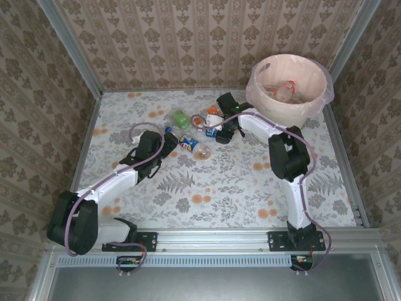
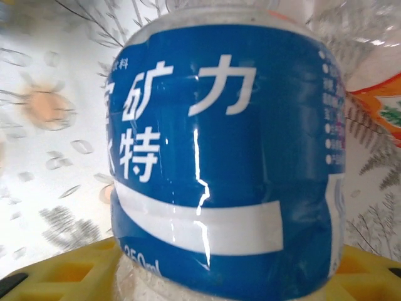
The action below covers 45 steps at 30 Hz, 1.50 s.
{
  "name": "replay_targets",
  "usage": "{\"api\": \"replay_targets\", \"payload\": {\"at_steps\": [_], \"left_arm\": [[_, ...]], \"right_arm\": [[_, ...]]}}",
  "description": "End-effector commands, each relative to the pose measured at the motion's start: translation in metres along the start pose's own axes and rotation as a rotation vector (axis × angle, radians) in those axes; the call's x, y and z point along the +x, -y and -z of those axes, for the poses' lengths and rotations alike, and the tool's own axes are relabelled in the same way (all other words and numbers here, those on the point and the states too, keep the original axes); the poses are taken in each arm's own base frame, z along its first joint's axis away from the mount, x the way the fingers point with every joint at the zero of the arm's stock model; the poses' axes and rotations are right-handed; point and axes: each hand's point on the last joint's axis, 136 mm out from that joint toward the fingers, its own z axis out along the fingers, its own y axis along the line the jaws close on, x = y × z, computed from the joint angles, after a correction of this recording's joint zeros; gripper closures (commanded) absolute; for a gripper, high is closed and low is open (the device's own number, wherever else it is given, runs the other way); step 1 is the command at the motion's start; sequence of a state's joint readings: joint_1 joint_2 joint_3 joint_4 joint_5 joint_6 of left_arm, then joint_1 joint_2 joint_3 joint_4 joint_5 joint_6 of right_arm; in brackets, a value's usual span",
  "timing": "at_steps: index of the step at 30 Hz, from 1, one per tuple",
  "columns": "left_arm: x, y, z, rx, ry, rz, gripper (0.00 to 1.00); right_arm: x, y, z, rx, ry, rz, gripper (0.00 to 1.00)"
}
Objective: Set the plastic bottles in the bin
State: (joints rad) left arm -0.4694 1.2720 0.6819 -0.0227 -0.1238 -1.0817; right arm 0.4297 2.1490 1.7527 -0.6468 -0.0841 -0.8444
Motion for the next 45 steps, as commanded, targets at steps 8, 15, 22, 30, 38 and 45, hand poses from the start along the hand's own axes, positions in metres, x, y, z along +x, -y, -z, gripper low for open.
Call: {"api": "replay_targets", "payload": {"at_steps": [8, 15, 22, 30, 38, 45], "left_arm": [[0.000, 0.007, -0.005, 0.017, -0.019, 0.005, 0.00], [0.001, 0.013, -0.006, 0.030, -0.026, 0.000, 0.00], [0.004, 0.018, -0.009, 0.037, -0.036, 0.001, 0.00], [0.010, 0.025, -0.011, 0.052, -0.057, -0.011, 0.00], [0.010, 0.022, -0.008, 0.041, -0.048, -0.013, 0.00], [0.009, 0.021, -0.007, 0.033, -0.044, -0.011, 0.00]], "right_arm": [[-0.046, 0.024, 0.147, 0.218, 0.364, -0.061, 0.52], [-0.044, 0.039, 0.220, 0.305, 0.540, -0.108, 0.52], [-0.029, 0.074, 0.293, 0.400, 0.674, -0.154, 0.52], [0.013, 0.131, 0.333, 0.552, 0.646, -0.275, 0.52], [0.066, 0.174, 0.336, 0.549, 0.594, -0.370, 0.50], [0.112, 0.199, 0.317, 0.581, 0.437, -0.423, 0.49]]}}
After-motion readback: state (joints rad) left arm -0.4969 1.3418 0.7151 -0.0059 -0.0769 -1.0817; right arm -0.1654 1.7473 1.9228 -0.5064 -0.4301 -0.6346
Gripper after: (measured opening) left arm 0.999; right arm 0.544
